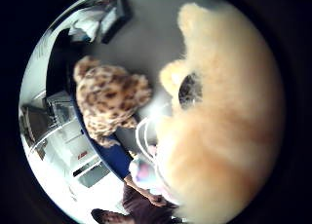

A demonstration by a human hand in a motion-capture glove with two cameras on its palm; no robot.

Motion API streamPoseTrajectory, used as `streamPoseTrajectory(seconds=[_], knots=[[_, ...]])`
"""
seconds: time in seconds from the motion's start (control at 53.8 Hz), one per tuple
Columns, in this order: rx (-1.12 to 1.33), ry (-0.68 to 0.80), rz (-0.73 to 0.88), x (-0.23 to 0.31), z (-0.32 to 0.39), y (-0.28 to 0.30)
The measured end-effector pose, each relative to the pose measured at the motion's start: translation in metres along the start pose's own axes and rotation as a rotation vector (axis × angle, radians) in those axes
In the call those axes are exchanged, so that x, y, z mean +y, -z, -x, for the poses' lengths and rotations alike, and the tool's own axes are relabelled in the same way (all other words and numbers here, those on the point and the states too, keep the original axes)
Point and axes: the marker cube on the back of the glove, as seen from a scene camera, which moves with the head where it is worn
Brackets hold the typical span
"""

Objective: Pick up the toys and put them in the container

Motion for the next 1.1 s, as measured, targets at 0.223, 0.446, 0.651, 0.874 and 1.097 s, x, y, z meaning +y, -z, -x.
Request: streamPoseTrajectory(seconds=[0.223, 0.446, 0.651, 0.874, 1.097], knots=[[0.065, 0.073, -0.142, 0.037, 0.065, 0.096], [0.168, 0.215, -0.265, 0.084, 0.178, 0.173], [0.248, 0.394, -0.286, 0.098, 0.307, 0.175], [0.206, 0.652, -0.283, 0.104, 0.403, 0.134], [0.38, 0.503, -0.174, 0.089, 0.43, 0.108]])
